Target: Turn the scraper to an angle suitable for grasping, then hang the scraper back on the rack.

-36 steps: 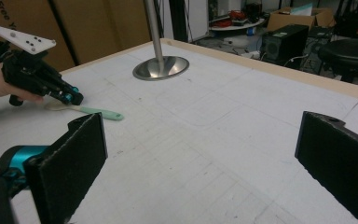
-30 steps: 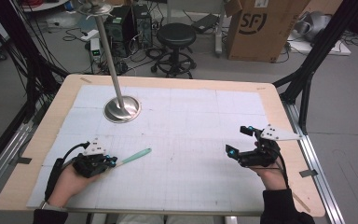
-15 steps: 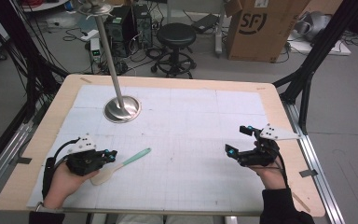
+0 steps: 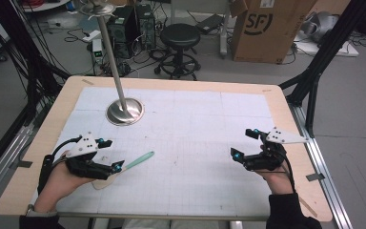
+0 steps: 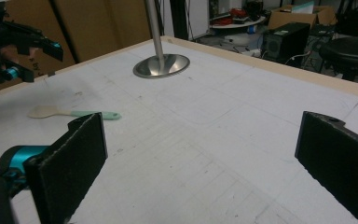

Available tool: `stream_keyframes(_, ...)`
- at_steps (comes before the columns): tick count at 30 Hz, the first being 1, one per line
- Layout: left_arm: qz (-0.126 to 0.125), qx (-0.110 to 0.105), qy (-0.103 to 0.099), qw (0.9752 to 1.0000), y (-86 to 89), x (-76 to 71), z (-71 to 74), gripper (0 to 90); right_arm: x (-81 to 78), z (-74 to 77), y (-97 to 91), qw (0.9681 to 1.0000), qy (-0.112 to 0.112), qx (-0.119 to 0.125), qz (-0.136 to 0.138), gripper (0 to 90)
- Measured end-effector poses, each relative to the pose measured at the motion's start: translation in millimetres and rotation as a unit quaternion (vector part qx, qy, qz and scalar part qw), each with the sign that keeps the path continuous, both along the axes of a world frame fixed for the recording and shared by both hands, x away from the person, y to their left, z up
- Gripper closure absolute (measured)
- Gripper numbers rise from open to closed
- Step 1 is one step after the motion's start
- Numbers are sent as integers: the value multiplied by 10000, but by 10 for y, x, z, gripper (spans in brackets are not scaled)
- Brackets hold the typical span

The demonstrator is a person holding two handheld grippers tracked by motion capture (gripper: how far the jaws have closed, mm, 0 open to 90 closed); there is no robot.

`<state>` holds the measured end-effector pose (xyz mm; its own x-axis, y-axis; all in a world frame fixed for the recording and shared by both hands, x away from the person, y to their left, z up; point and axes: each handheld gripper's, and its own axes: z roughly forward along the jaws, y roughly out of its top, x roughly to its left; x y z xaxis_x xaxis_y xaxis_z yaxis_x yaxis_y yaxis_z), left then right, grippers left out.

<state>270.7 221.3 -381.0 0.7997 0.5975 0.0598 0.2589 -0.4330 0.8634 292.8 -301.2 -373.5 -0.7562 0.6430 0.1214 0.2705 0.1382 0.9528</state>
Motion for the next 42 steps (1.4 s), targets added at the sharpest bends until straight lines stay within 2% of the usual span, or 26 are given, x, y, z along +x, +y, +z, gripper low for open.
stream_keyframes(2,-73,71,-25,9999,-18,4,4,190,-5,0,-5,10000,6,0,-6,11)
stream_keyframes(7,-209,194,282,9992,-84,93,3,194,-30,-12,-47,10000,36,17,-65,11)
stream_keyframes(11,-390,314,559,9972,-157,168,10,195,-37,-20,-87,9999,29,60,-128,11)
stream_keyframes(17,-538,591,819,9934,-189,253,19,220,-46,-18,-90,9999,27,63,-101,11)
stream_keyframes(23,-681,1141,1054,9855,-274,285,-13,237,-44,-4,-84,9999,19,121,-89,11)
stream_keyframes(26,-628,1311,1170,9824,-305,305,-25,271,-33,5,-69,9999,-1,141,-51,11)
stream_keyframes(27,-631,1360,1199,9814,-307,312,-27,312,-17,8,-55,9999,0,132,-27,11)
stream_keyframes(29,-609,1459,1287,9790,-311,325,-36,318,-6,7,-47,9999,6,130,-12,11)
stream_keyframes(31,-491,1466,1286,9796,-308,323,-25,370,17,7,-34,9999,19,130,11,11)
stream_keyframes(33,-465,1440,1431,9781,-316,332,-26,378,24,9,-27,9999,23,158,26,11)
stream_keyframes(34,-456,1507,1416,9773,-325,330,-33,395,29,13,-17,9998,10,176,34,11)
stream_keyframes(36,-400,1671,1525,9733,-356,331,-61,443,39,13,3,9998,2,168,57,11)
stream_keyframes(40,-361,1919,1569,9681,-401,325,-101,543,47,6,20,9999,20,130,95,11)
stream_keyframes(42,-384,1966,1694,9650,-419,334,-129,583,44,12,7,9998,7,159,79,11)
